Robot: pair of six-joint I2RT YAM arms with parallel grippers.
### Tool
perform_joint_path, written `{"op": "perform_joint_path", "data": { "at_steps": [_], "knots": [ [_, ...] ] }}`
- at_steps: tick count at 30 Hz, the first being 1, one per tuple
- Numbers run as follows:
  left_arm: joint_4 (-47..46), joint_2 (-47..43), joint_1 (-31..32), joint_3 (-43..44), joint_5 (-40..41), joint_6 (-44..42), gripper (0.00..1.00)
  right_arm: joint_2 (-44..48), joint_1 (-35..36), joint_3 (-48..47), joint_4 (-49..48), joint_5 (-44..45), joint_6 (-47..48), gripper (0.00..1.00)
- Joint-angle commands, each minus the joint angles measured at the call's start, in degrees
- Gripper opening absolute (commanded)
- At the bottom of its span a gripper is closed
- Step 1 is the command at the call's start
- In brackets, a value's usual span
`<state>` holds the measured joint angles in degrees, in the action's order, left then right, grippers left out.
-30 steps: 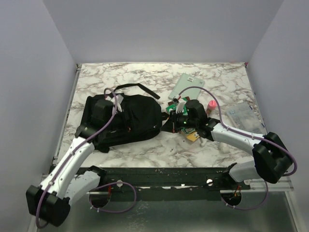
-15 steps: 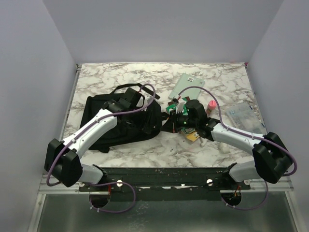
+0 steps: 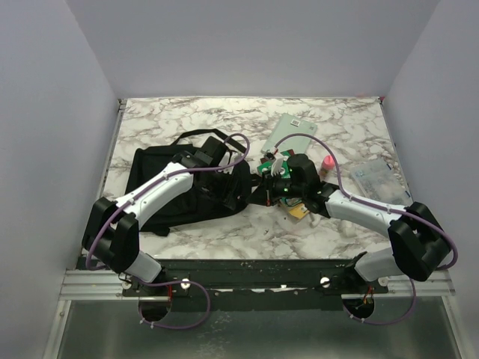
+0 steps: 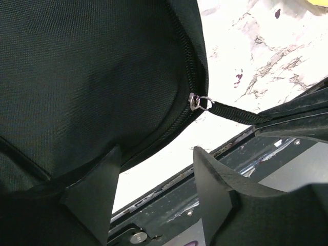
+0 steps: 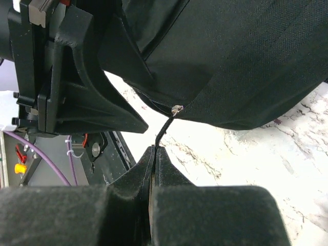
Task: Pack the student bag
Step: Unzip the student bag at the center of the board.
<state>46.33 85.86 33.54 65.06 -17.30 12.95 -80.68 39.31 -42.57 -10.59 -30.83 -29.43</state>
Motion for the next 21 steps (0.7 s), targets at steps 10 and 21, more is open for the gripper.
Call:
{"op": "perform_joint_path", "data": {
  "at_steps": [10, 21],
  "knots": [
    [-0.7, 2.9, 0.5, 1.8, 0.4, -1.7, 0.16, 0.9, 0.3, -0.3, -0.1, -0.5, -0.6, 0.01],
    [-1.6, -6.4, 5.9, -4.7, 15.0, -2.4, 0.0, 0.1, 0.3, -8.2, 16.0, 17.8, -2.8, 0.01]
  ]
}}
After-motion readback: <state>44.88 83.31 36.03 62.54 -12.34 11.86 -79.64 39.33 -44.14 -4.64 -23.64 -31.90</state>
